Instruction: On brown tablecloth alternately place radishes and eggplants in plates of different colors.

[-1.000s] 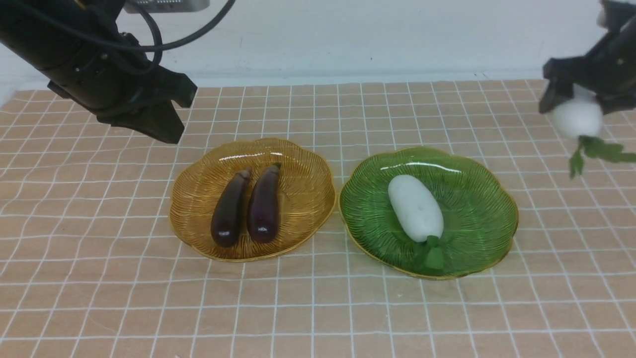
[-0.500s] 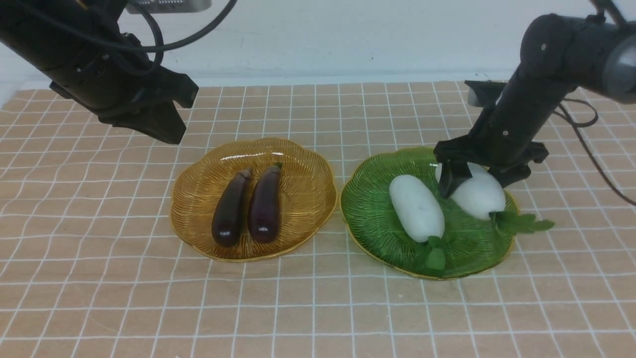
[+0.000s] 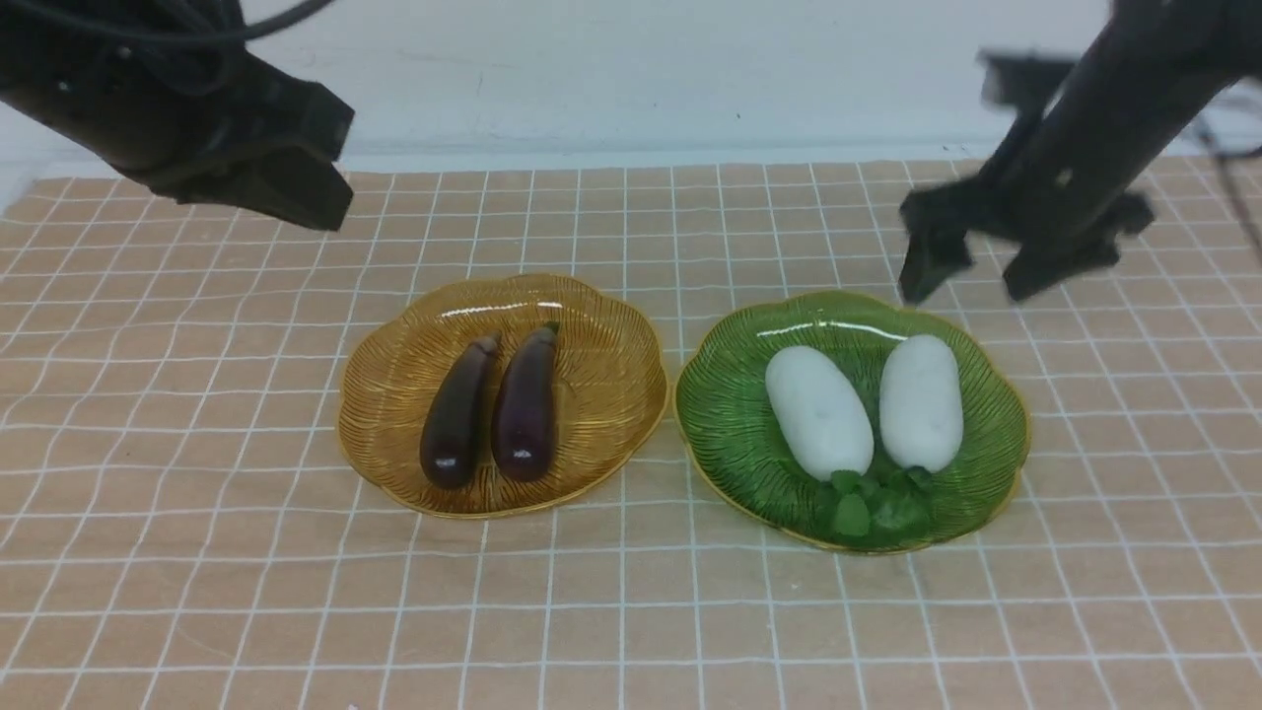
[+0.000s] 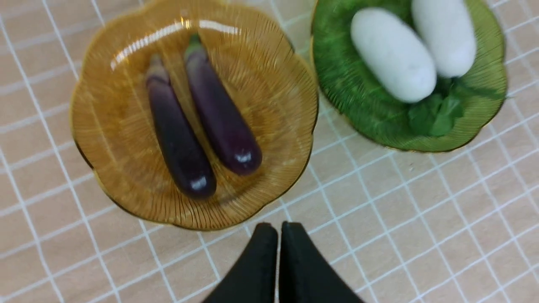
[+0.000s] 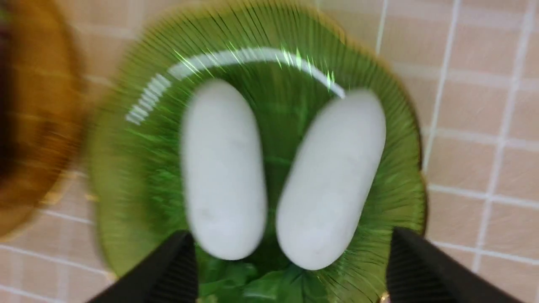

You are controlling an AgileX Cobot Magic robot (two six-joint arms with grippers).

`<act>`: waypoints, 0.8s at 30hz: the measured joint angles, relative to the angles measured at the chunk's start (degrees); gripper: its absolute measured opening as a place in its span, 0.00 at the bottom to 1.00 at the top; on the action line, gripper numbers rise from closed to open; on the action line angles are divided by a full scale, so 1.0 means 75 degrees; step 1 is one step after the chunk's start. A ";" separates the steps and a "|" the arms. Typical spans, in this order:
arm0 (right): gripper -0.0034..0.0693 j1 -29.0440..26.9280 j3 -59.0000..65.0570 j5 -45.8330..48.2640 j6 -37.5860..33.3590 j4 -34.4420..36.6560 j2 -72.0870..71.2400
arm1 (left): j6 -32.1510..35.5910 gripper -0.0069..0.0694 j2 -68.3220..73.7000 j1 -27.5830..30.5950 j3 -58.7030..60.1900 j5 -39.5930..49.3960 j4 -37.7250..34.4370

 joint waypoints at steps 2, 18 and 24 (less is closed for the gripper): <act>0.54 0.0000 0.0000 0.0032 -0.0006 0.0000 -0.1214 | 0.0000 0.09 -0.0513 0.0000 0.0000 0.0000 -0.0042; 0.03 0.0000 0.7160 -0.6667 0.0041 -0.0577 -1.1047 | 0.0249 0.09 -0.6070 0.0000 0.3542 -0.0941 -0.0138; 0.03 0.0000 1.0382 -1.0625 -0.0001 -0.0540 -1.3323 | 0.0234 0.09 -0.8500 0.0000 0.6313 -0.2837 -0.0140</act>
